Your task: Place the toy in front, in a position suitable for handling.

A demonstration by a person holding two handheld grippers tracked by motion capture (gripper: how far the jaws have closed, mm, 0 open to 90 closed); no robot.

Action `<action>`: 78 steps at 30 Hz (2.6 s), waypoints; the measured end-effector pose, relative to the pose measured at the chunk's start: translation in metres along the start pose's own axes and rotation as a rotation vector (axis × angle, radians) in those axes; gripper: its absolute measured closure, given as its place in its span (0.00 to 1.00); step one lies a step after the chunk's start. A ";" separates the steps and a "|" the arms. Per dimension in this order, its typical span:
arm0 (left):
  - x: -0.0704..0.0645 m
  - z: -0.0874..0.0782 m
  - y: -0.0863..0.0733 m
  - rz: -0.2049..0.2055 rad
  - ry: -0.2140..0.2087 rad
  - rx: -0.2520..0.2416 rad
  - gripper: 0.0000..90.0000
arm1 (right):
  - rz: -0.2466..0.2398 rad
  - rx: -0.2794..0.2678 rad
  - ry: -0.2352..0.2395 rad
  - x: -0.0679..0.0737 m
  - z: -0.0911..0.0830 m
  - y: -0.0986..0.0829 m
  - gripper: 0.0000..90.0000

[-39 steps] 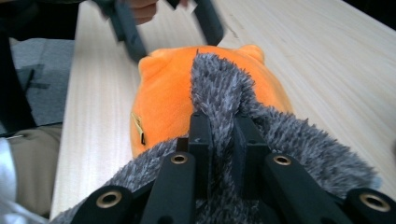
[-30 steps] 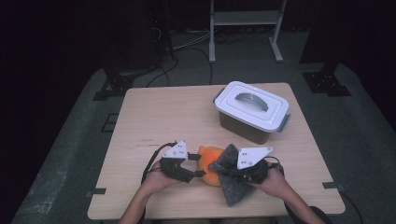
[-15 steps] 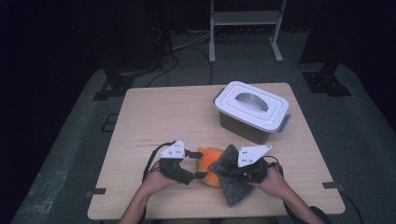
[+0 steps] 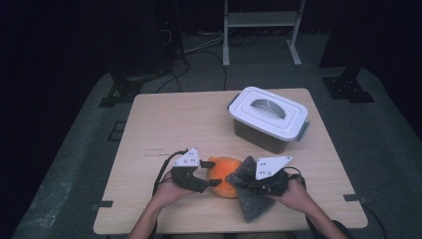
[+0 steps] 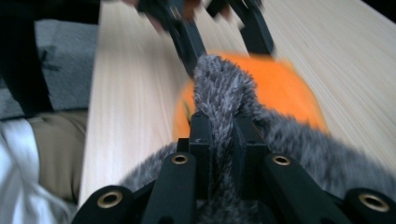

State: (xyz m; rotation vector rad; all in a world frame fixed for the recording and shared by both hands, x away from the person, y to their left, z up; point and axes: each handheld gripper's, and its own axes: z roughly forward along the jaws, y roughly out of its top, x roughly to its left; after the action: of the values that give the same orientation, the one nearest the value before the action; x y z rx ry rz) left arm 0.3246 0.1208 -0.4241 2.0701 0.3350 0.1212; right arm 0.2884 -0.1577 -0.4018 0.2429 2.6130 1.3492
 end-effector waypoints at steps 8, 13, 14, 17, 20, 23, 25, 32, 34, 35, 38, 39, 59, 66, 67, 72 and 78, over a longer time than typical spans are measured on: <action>0.002 -0.003 -0.005 -0.009 0.006 0.010 0.39 | 0.034 0.012 0.003 -0.010 -0.004 -0.011 0.89; 0.001 -0.001 -0.005 0.004 -0.018 0.012 0.39 | 0.105 -0.007 -0.027 -0.022 -0.017 -0.022 0.89; -0.001 0.000 -0.005 0.018 -0.032 0.008 0.39 | 0.107 -0.020 -0.031 -0.023 -0.018 -0.021 0.89; -0.004 0.003 -0.003 0.059 -0.048 0.010 0.39 | 0.104 -0.077 -0.020 -0.022 -0.017 -0.008 0.89; -0.006 0.001 -0.003 0.070 -0.046 0.013 0.39 | 0.101 -0.051 -0.028 -0.026 -0.008 -0.006 0.89; -0.004 0.000 -0.003 0.056 -0.041 0.006 0.38 | 0.117 -0.036 -0.017 -0.027 -0.006 -0.011 0.89; -0.003 -0.001 -0.004 0.044 -0.037 0.013 0.36 | 0.130 -0.027 -0.001 -0.025 -0.006 -0.014 0.89; -0.002 -0.004 -0.003 -0.025 -0.059 0.002 0.28 | 0.085 0.012 0.031 -0.006 -0.001 -0.015 0.89; -0.001 -0.004 -0.002 -0.050 -0.072 0.000 0.28 | 0.063 0.029 0.057 -0.002 0.002 -0.013 0.89; -0.001 -0.004 -0.003 -0.040 -0.063 0.010 0.30 | 0.059 0.031 0.062 -0.001 0.003 -0.013 0.89; -0.003 -0.002 -0.005 -0.018 -0.049 0.028 0.36 | 0.061 -0.015 0.064 0.001 0.002 -0.001 0.90; -0.003 -0.002 -0.005 -0.018 -0.049 0.028 0.36 | 0.061 -0.015 0.064 0.001 0.002 -0.001 0.90; -0.026 0.002 0.003 0.111 -0.073 0.062 0.39 | 0.132 -0.089 -0.009 -0.021 -0.022 0.010 0.90; -0.020 -0.008 0.004 0.081 -0.109 -0.003 0.33 | 0.130 -0.021 0.075 -0.019 0.009 -0.001 0.90; -0.020 -0.008 0.004 0.081 -0.109 -0.003 0.32 | 0.130 -0.021 0.075 -0.019 0.009 -0.001 0.90; -0.021 -0.009 0.007 0.102 -0.065 -0.031 0.31 | 0.075 -0.011 0.071 -0.011 0.006 0.001 0.88; -0.019 -0.012 0.007 0.088 -0.030 -0.079 0.25 | 0.067 -0.014 0.084 -0.010 0.004 0.001 0.87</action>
State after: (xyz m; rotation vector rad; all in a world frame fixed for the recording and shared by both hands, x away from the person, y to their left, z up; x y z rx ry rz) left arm 0.3053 0.1222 -0.4108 2.0062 0.2175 0.1540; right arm 0.2988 -0.1564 -0.4025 0.2798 2.6859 1.4286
